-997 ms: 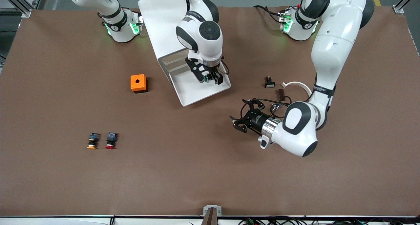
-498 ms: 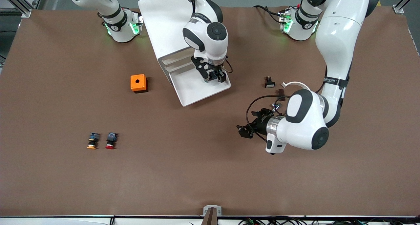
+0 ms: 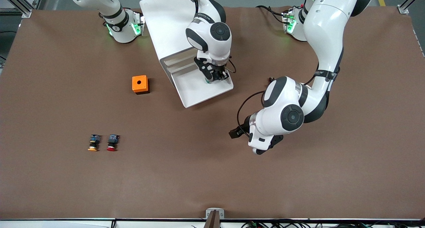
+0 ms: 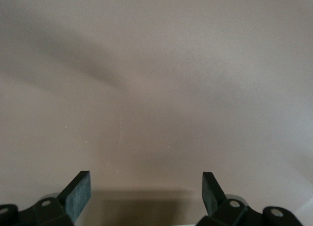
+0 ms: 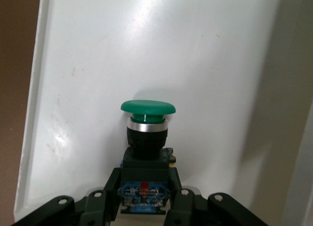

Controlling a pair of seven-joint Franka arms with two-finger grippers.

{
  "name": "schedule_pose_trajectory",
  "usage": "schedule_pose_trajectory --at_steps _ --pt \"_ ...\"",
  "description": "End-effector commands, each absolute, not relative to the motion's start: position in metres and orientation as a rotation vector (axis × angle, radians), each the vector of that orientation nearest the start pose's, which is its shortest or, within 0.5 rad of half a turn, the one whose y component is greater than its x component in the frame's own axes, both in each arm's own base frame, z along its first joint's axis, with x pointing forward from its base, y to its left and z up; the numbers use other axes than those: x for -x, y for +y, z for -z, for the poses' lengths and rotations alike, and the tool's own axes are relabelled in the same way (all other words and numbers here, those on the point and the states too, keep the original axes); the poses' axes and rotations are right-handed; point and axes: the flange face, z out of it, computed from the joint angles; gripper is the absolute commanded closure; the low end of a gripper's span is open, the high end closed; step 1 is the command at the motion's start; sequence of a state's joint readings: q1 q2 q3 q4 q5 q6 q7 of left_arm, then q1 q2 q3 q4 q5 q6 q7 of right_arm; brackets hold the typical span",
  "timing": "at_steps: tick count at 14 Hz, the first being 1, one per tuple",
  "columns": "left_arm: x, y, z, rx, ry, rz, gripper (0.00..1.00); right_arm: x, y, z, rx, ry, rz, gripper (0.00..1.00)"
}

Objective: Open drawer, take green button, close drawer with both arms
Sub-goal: 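Carry the green button toward the red button while the left gripper pushes the drawer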

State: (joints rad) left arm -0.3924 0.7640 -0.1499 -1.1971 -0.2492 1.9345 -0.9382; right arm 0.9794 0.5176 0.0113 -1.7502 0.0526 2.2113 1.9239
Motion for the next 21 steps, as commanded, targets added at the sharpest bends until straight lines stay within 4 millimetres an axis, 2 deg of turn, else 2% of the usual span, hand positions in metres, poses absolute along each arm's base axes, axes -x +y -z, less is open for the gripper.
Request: schedule_pose_trajectory --at_steps 1,2,5,6,8,10,12,15,18,21 --pt "-0.645 -0.375 -0.336 3.217 -0.830 -0.326 0.00 -0.373 0.545 -0.278 2.857 1.415 -0.082 1.00" --pt "-0.643 -0.380 -0.336 3.218 -0.811 -0.309 0.00 -0.381 0.543 -0.288 2.882 1.383 -0.088 1.00" --pt "-0.640 -0.385 -0.326 3.204 -0.767 -0.260 0.00 -0.426 0.534 -0.343 2.927 1.297 -0.097 1.00" --pt "-0.640 -0.385 -0.326 3.205 -0.768 -0.258 0.00 -0.437 0.527 -0.354 2.955 1.222 -0.089 1.00" --pt "-0.637 -0.389 -0.323 3.206 -0.748 -0.263 0.00 -0.470 0.497 -0.378 2.988 1.035 -0.077 1.00" --pt "-0.630 -0.396 -0.317 3.201 -0.718 -0.279 0.00 -0.505 0.459 -0.388 3.026 0.845 -0.069 1.00" --pt "-0.623 -0.402 -0.310 3.195 -0.687 -0.297 0.00 -0.539 0.418 -0.383 3.056 0.720 -0.076 1.00" --pt "-0.609 -0.413 -0.296 3.174 -0.639 -0.311 0.00 -0.577 0.357 -0.364 3.092 0.542 -0.085 1.00" --pt "-0.588 -0.428 -0.279 3.135 -0.581 -0.323 0.00 -0.599 0.302 -0.333 3.108 0.376 -0.071 1.00" --pt "-0.574 -0.448 -0.274 3.137 -0.574 -0.291 0.00 -0.607 0.259 -0.298 3.105 0.248 -0.019 1.00"
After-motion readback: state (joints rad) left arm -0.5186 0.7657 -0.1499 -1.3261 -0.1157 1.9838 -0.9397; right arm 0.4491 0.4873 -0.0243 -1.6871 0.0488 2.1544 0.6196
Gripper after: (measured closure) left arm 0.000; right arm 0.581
